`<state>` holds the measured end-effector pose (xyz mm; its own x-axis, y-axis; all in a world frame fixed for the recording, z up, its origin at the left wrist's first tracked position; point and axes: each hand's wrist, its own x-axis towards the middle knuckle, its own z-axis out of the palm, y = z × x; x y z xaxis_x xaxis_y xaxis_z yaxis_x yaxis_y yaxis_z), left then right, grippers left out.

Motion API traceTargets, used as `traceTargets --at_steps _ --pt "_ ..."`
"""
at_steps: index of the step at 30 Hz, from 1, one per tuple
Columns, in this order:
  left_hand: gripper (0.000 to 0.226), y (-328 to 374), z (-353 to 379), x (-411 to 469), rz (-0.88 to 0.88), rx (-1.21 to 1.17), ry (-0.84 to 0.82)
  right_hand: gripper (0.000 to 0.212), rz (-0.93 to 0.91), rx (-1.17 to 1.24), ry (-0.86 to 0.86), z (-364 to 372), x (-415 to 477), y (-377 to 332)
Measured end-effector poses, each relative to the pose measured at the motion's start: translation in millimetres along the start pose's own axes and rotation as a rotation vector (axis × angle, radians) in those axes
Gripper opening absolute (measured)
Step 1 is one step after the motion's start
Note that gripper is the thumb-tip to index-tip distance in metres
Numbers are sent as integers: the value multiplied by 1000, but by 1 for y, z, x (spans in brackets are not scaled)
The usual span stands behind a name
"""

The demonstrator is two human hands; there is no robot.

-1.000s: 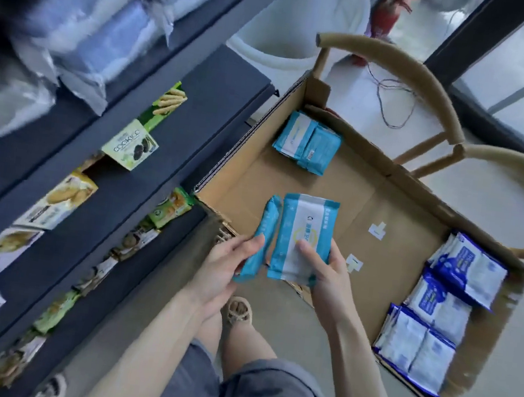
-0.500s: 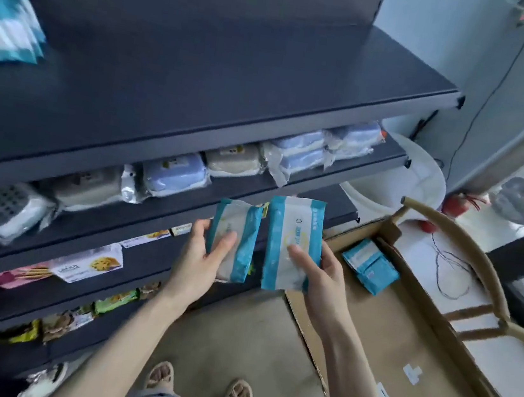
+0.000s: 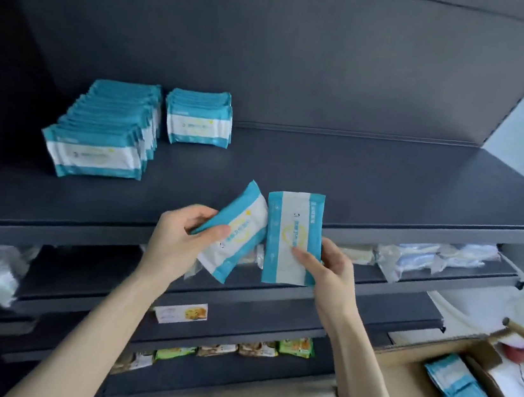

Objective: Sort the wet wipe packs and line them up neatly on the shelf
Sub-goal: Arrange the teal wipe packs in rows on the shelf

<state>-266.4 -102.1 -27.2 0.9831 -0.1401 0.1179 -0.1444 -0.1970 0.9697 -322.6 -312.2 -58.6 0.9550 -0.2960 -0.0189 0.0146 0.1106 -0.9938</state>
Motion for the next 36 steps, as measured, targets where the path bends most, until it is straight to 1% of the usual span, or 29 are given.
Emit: traceTargets --at_steps 2,5,8,13,17,21,25,29,32,36 --pt "13 1 -23 20 32 31 -16 19 -24 -25 -31 21 14 -6" --pt "18 3 -53 53 32 76 -68 18 -57 -51 -63 48 38 -17" --pt "22 10 -73 89 65 179 -105 20 -93 -58 -72 67 64 -28" --pt "19 22 -87 159 146 411 -36 20 -135 -102 -75 91 116 -40" --pt "12 22 -88 211 173 530 -53 24 -148 -138 -77 106 166 -45" --pt "7 18 -87 251 185 652 -39 26 -170 -278 -122 112 210 -46" --pt "10 15 -91 272 178 751 -29 26 -196 -406 -174 118 242 -46" --pt "20 14 -101 276 173 738 -67 29 -275 -530 -196 126 255 -45" --pt "31 17 -110 275 162 777 -143 24 -382 -679 -187 139 259 -44" --pt "46 19 -119 272 149 792 -237 26 -521 -863 -200 166 258 -44"
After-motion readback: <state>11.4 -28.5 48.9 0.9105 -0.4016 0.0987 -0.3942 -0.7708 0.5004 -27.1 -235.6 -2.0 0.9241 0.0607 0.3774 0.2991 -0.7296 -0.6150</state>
